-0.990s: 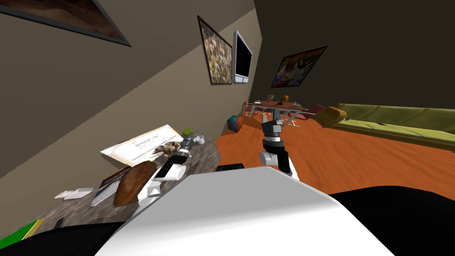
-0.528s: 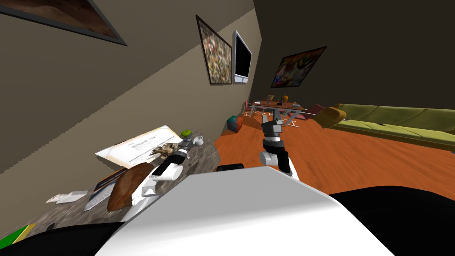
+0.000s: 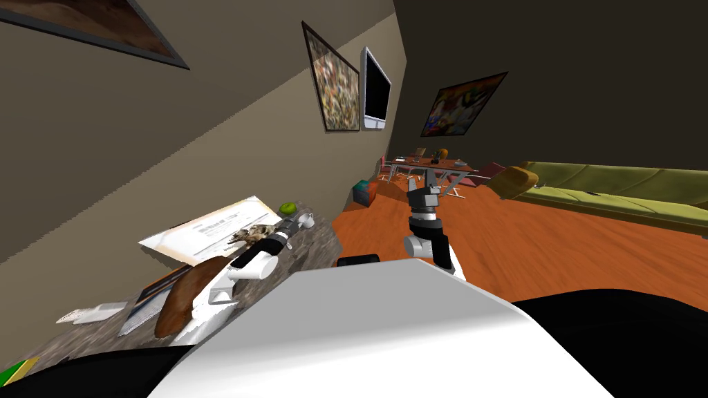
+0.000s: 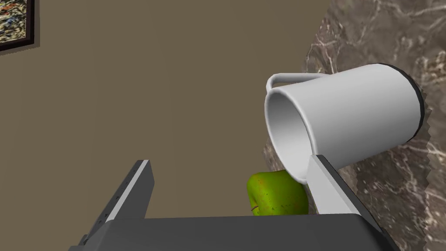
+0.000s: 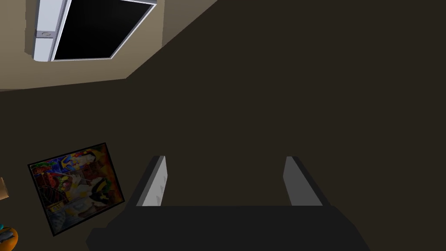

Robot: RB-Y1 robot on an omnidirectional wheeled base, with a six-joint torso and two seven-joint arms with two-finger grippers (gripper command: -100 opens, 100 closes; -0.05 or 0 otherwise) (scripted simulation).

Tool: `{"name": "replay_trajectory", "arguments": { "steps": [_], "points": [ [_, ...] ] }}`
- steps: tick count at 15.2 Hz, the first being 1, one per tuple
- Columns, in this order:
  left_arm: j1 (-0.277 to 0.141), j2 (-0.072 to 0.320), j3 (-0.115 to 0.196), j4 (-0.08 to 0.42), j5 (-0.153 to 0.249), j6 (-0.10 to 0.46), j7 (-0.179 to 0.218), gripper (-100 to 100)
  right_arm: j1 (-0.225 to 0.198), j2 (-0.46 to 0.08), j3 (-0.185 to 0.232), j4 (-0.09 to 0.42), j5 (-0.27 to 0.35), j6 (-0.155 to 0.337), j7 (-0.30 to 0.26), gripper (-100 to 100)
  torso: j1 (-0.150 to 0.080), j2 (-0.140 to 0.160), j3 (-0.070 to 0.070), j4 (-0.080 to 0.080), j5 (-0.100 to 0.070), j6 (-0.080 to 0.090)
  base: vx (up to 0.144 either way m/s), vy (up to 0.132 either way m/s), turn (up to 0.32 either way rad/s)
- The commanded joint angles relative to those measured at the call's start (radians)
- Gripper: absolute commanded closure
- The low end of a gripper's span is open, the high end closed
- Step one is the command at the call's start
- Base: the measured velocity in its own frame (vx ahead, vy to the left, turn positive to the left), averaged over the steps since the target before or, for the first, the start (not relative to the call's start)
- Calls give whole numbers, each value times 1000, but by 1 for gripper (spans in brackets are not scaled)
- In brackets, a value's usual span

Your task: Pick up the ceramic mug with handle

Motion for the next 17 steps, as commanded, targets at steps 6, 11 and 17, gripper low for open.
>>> {"name": "replay_trajectory", "arguments": {
  "steps": [6, 11, 17],
  "points": [
    [-3, 58, 19, 18, 70, 139, 7, -100, 0, 0, 0, 0, 0, 0, 0, 0, 0, 0, 0, 0, 0, 0, 30, -25, -4],
    [-8, 127, 41, 41, 154, 252, 15, -100, 0, 0, 0, 0, 0, 0, 0, 0, 0, -1, 0, 0, 0, 0, 43, -30, -7],
    [-12, 191, 64, 64, 237, 366, 22, -100, 0, 0, 0, 0, 0, 0, 0, 0, 1, 0, 0, 0, 0, 0, 32, -25, -5]
  ]
}}
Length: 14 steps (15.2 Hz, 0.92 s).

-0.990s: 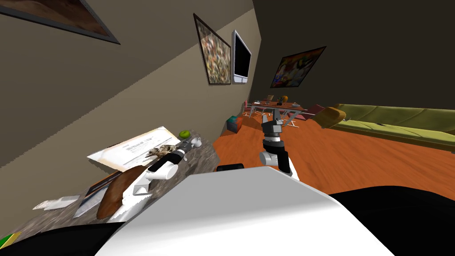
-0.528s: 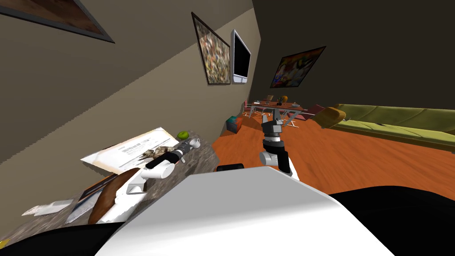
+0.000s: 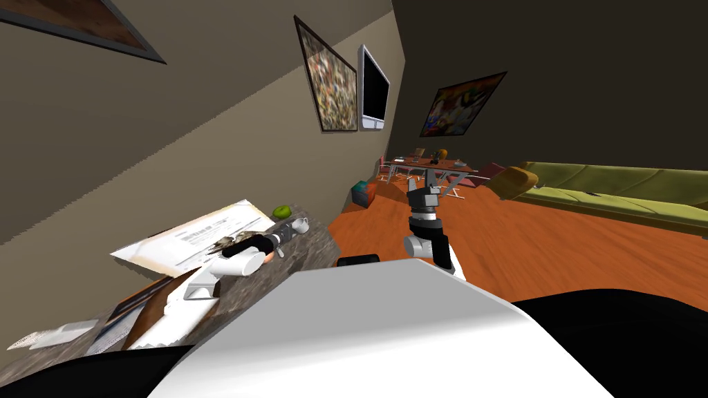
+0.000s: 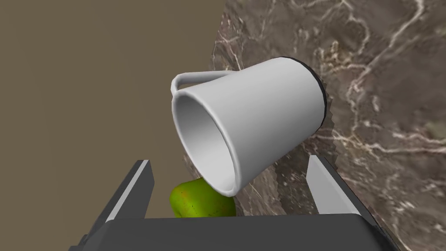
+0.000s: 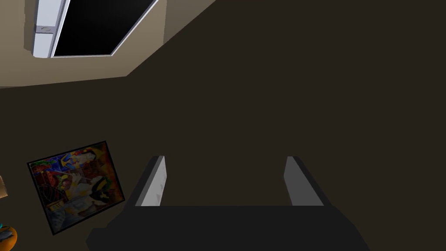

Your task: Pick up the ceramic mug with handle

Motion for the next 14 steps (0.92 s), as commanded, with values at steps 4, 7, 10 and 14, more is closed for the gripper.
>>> {"name": "replay_trajectory", "arguments": {
  "steps": [4, 7, 10, 14],
  "points": [
    [-6, 52, 19, 19, 69, 107, 8, -100, 0, 0, 0, 0, 0, 0, 0, 0, 0, 0, 0, 0, 0, 0, 38, -23, -4],
    [-8, 81, 30, 30, 109, 163, 12, -100, 0, 0, 0, 0, 0, 0, 0, 0, 0, 0, 0, 0, 0, 0, 40, -24, -7],
    [-11, 109, 41, 41, 149, 224, 15, -100, 0, 0, 0, 0, 0, 0, 0, 0, 0, 0, 0, 0, 0, 0, 48, -31, -7],
    [-13, 136, 51, 52, 187, 300, 19, -100, 0, 0, 0, 0, 0, 0, 0, 0, 1, 0, 0, 0, 0, 0, 38, -19, -5]
  ]
}}
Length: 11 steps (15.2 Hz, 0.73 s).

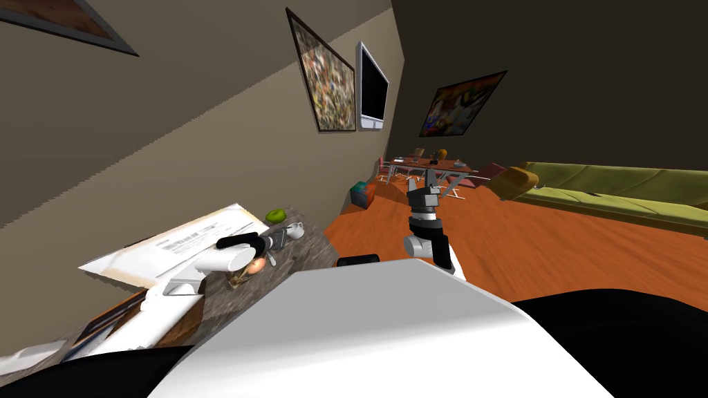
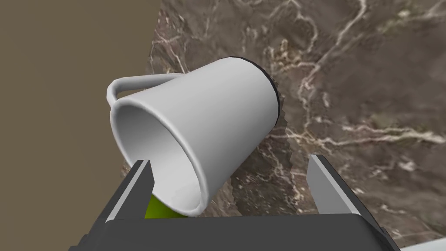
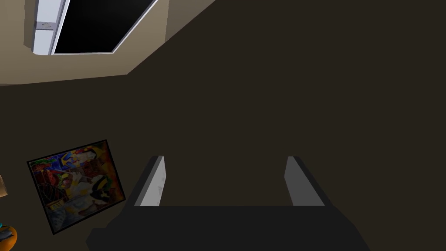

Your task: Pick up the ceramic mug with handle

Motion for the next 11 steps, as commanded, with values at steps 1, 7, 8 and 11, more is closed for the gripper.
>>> {"name": "replay_trajectory", "arguments": {
  "steps": [1, 7, 8, 11],
  "points": [
    [-4, 19, 7, 9, 28, 50, 3, -100, 0, 0, 0, 0, 0, 0, 0, 0, 0, 0, 0, 0, 0, 0, 45, -21, -10],
    [-10, 68, 27, 30, 100, 167, 10, -100, 0, 0, 0, 0, 0, 0, 0, 0, -1, -1, -1, 0, 0, 0, 48, -24, -8],
    [-10, 68, 27, 30, 100, 173, 10, -100, 0, 0, 0, 0, 0, 0, 0, 0, -1, -1, -1, 0, 0, 0, 42, -17, -5],
    [-12, 90, 37, 39, 135, 227, 13, -100, 0, 0, 0, 0, 0, 0, 0, 0, 0, -1, -1, 0, 0, 0, 46, -21, -9]
  ]
}}
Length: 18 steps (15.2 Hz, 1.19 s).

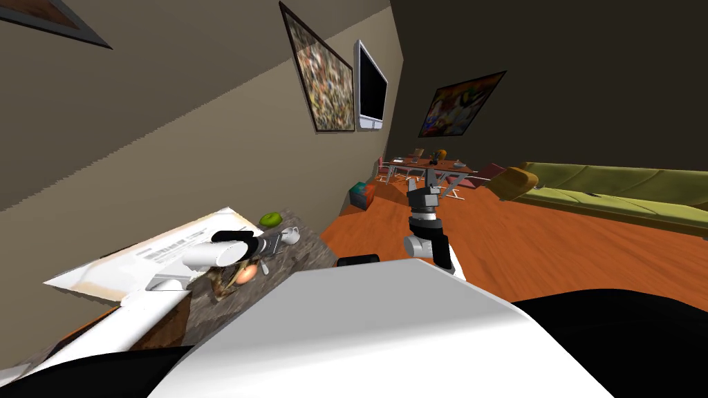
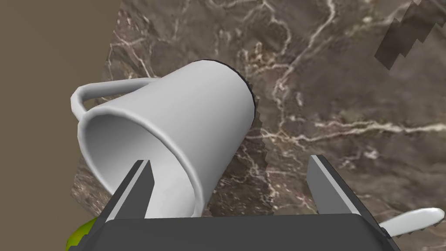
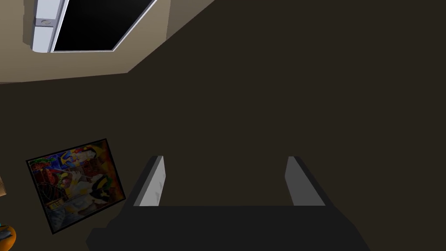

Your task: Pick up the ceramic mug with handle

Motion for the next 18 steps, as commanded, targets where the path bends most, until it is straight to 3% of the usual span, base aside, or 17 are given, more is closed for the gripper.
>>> {"name": "replay_trajectory", "arguments": {
  "steps": [1, 2, 3, 5, 8, 18],
  "points": [
    [-3, 25, 12, 12, 40, 50, 2, -100, 0, 0, 0, 0, 0, 0, 0, 0, 0, 0, 0, 0, 0, 0, 50, -27, -9],
    [-3, 25, 12, 12, 40, 68, 2, -100, 0, 0, 0, 0, 0, 0, 0, 0, 0, 0, 0, 0, 0, 0, 55, -25, -10],
    [-6, 44, 20, 21, 71, 90, 5, -100, 0, 0, 0, 0, 0, 0, 0, 0, 0, 0, 0, 0, 0, 0, 65, -17, -15],
    [-6, 44, 20, 21, 71, 117, 5, -100, 0, 0, 0, 0, 0, 0, 0, 0, 0, -1, -1, 0, 0, 0, 57, -18, -7],
    [-10, 77, 36, 37, 126, 187, 10, -100, 0, 0, 0, 0, 0, 0, 0, 0, 0, 0, 0, 0, 0, 0, 52, -15, -11],
    [-19, 135, 66, 66, 229, 369, 21, -100, 0, 0, 0, 0, 0, 0, 0, 0, 0, -1, 0, 0, 0, 0, 57, -18, -11]
  ]
}}
